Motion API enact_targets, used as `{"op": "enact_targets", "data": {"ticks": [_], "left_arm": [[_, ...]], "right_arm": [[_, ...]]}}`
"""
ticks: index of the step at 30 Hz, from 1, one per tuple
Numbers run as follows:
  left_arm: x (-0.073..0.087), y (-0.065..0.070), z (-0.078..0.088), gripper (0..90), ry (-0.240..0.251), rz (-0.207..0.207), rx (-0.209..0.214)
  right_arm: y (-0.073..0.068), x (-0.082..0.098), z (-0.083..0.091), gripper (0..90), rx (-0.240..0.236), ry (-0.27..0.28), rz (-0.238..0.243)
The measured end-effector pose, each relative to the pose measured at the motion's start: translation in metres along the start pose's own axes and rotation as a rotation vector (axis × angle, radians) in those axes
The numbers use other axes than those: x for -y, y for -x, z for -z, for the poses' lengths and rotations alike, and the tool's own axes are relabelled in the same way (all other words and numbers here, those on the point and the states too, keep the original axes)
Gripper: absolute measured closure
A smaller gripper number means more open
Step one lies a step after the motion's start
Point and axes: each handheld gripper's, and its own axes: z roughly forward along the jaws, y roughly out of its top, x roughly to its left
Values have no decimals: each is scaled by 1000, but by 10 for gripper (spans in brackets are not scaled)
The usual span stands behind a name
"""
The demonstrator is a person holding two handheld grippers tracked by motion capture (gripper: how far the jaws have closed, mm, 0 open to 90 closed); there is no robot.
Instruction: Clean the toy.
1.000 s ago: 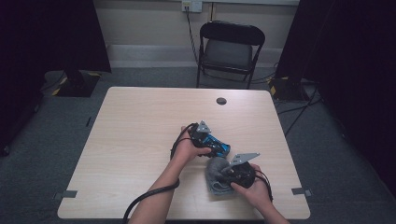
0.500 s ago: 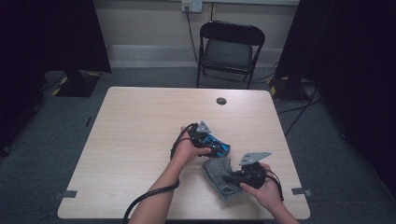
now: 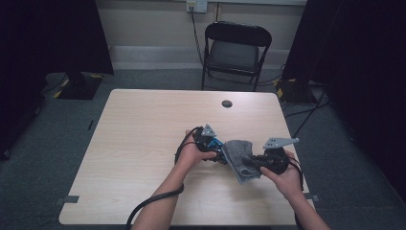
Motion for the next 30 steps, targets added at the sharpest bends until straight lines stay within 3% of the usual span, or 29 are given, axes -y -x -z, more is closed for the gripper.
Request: {"op": "enact_targets", "data": {"ticks": [6,11,18,24,30], "left_arm": [[0,0,0,85,-6,-4,0],[0,0,0,85,-1,-1,1],[0,0,0,84,0,0,1],[1,0,0,85,8,0,4],[1,-1,0,85,10,0,4]], "right_arm": [[19,-12,-17,796,68,-17,-8],[39,-23,-37,791,89,-27,-8],[65,-36,-60,779,154,-73,40],[78,-40,-77,761,170,-99,1],[81,-40,-95,643,216,-106,-41]]}}
